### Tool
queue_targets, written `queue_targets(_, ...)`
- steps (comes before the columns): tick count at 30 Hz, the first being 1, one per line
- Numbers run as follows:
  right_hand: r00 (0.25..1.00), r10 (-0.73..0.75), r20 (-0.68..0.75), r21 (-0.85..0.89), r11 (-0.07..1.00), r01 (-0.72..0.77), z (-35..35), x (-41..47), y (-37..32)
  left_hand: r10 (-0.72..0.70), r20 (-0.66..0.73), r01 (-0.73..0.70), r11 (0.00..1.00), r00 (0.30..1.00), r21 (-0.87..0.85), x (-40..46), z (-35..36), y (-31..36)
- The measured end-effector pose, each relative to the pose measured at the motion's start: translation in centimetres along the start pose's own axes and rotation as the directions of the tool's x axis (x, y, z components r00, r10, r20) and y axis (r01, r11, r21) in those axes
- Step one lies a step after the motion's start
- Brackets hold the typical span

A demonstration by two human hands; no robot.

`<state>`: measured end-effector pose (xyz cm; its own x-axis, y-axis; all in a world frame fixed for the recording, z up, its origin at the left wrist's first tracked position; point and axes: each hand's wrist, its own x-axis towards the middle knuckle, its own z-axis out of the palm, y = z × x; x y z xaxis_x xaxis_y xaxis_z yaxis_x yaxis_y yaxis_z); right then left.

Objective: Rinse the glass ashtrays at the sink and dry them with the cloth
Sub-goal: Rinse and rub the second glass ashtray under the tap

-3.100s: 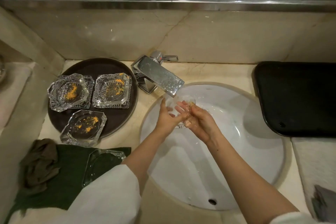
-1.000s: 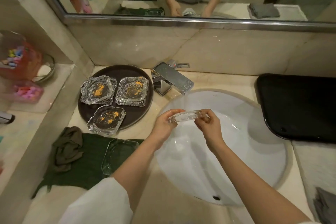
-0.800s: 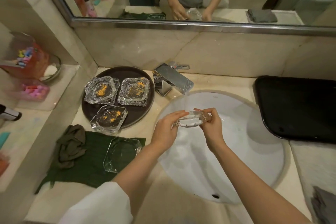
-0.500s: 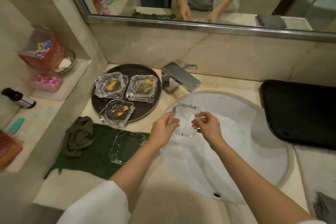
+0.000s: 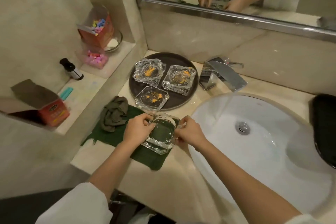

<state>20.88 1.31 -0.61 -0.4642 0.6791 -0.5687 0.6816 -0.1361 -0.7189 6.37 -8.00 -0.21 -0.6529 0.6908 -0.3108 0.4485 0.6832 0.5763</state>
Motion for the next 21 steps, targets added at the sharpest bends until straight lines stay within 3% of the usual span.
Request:
queue_targets(5,0.999,0.003,0.043,0.03,1.0,-0.004,1.1,-0.3,-0.4,0.021,-0.026,-0.021,0.999,0.999,0.027,0.3,-0.4,-0.6)
queue_targets(15,0.98,0.003,0.197,-0.014,1.0,-0.001,0.1,0.7,-0.1,-0.033,0.063,0.026,0.994,0.997,0.102,1.0,-0.3,-0.5)
queue_targets(19,0.94,0.037,0.338,0.053,0.997,-0.058,-1.1,1.0,-0.5,-0.053,0.017,0.051,0.993,0.998,0.104,1.5,-0.7,0.4)
queue_targets(21,0.946,0.033,0.322,-0.001,0.999,-0.034,-1.9,1.3,-1.3,-0.043,-0.073,0.052,0.992,0.996,0.116,1.8,-0.9,0.9)
